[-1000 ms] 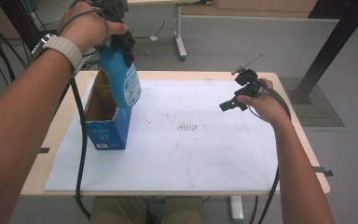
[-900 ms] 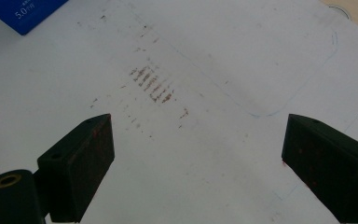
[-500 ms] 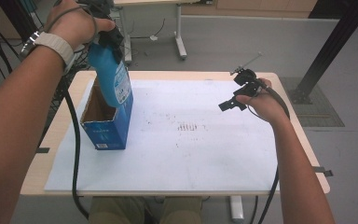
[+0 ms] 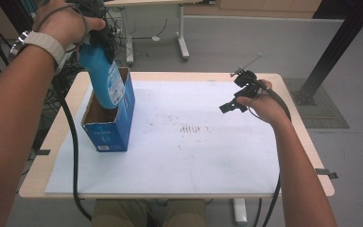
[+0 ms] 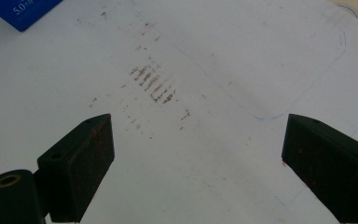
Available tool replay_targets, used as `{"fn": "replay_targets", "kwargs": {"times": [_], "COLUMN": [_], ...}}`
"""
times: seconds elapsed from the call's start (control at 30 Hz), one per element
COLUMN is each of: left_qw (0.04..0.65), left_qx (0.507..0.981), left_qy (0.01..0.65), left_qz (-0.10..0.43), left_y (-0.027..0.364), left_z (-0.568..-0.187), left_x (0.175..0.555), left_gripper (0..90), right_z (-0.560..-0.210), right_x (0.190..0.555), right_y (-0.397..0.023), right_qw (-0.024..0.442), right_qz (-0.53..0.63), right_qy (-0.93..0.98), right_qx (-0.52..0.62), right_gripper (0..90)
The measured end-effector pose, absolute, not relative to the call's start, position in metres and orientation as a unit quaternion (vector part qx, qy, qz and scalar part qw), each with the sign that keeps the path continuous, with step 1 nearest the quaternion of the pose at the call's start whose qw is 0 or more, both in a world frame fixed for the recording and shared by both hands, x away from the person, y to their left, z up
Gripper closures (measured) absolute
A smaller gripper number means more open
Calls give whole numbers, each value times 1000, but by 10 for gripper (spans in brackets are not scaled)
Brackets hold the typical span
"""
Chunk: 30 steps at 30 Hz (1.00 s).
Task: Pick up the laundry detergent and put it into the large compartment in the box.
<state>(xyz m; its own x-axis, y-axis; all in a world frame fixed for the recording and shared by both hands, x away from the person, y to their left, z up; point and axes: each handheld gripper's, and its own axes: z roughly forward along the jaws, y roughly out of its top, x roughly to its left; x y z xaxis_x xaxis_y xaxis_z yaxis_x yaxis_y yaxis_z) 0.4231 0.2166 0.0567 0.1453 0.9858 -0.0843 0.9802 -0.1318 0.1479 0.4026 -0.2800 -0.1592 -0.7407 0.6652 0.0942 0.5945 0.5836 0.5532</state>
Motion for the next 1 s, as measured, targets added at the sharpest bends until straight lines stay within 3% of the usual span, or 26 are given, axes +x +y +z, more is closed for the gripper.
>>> {"fn": "replay_targets", "kwargs": {"times": [1.0], "left_qw": [72], "left_qx": [734], "left_qy": [676], "left_qz": [12], "left_y": [240], "left_z": [38], "left_x": [434], "left_gripper": [375], "right_z": [-162], "right_x": [402], "right_y": [-282], "right_qw": [61], "right_qz": [289], "right_qy": [885], "right_qx": [361], "right_gripper": [90]}}
